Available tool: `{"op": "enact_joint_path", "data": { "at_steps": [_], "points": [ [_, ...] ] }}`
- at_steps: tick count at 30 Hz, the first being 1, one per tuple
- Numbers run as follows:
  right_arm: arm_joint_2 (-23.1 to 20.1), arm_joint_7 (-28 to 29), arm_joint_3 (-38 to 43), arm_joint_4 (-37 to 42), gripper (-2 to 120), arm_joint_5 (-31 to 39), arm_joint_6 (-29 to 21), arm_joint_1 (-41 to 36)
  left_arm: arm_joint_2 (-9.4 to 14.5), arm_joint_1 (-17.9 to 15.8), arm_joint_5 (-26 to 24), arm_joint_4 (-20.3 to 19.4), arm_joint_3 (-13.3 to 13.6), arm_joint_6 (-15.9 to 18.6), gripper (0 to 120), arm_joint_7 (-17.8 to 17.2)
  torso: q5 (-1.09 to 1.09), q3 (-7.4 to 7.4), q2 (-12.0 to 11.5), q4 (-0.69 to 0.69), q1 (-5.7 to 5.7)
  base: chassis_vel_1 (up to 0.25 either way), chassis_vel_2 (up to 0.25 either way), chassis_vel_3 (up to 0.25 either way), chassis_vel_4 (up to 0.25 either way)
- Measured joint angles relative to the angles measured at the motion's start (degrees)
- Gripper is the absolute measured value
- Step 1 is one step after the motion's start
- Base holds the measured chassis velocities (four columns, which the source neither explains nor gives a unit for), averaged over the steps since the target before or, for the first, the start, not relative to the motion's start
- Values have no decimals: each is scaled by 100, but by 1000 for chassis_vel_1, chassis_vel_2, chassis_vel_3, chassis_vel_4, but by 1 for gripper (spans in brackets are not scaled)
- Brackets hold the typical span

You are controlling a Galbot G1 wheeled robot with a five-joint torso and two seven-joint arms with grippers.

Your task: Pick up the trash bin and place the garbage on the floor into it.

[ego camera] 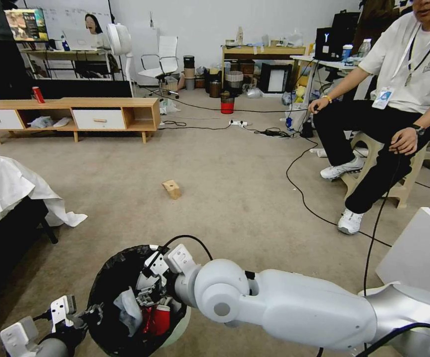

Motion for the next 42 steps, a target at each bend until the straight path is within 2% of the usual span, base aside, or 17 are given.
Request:
{"op": "enact_joint_path", "data": {
  "at_steps": [1,8,16,20,22,23,24,25,27,28,30,32,33,34,36,40,42],
  "points": [
    [-39,16,25,55,98,12,0,1,-4,-7,2,8,1,1,2,0,0,0,0,0,0,0,0,0,0],
    [-180,53,284,302,100,36,1,-59,-17,-4,15,22,3,0,2,1,0,0,0,0,0,0,0,0,0],
    [-786,-54,1116,838,100,-26,14,-250,-3,13,25,55,-43,0,2,1,1,0,0,0,0,0,0,0,0],
    [-1193,-331,1933,1049,100,-267,270,-645,-4,28,28,63,-66,1,2,5,0,0,0,0,0,0,0,0,0],
    [-1547,-769,2786,1131,100,-538,892,-1340,0,31,29,71,-115,0,2,15,3,0,0,-1,0,0,0,0,0],
    [-1547,-769,2786,1131,100,-538,892,-1340,0,31,29,71,-115,0,2,15,3,0,0,-1,0,0,0,0,0],
    [-1747,-1128,3325,1131,100,-803,1478,-1737,-3,38,29,74,-151,0,2,23,2,0,0,-1,0,0,0,0,0],
    [-1747,-1128,3325,1131,100,-803,1478,-1737,-3,38,29,74,-151,0,2,23,2,0,0,-1,0,0,0,0,0],
    [-1907,-1514,3917,1084,100,-1129,2198,-2139,-19,50,33,74,-189,1,2,31,2,0,0,-1,0,0,0,0,0],
    [-1907,-1514,3917,1084,100,-1129,2198,-2139,-19,50,33,74,-189,1,2,31,2,0,0,-1,0,0,0,0,0],
    [-2008,-1843,4625,1001,100,-1534,2952,-2568,-61,70,58,67,-212,1,2,37,0,-1,0,-2,0,0,0,0,0],
    [-2019,-1890,4720,979,100,-1616,3089,-2638,-70,76,60,63,-216,0,2,39,1,0,0,-2,0,0,0,0,0],
    [-2028,-2015,4948,902,100,-1848,3455,-2814,-117,123,84,33,-242,1,2,60,2,0,0,-2,0,0,0,0,0],
    [-2028,-2015,4948,902,100,-1848,3455,-2814,-117,123,84,33,-242,1,2,60,2,0,0,-2,0,0,0,0,0],
    [-2019,-2327,5367,741,100,-2292,4001,-3161,-210,217,228,-10,-305,1,2,137,0,-1,0,2,0,0,0,0,0],
    [-2014,-2461,5628,662,100,-2514,4253,-3422,-250,230,294,-13,-315,1,2,155,2,0,0,3,0,0,0,0,0],
    [-1970,-2731,6339,397,100,-3261,4808,-4133,-395,253,474,-19,-320,1,2,261,3,0,-1,-1,0,0,0,0,0]
  ]
}}
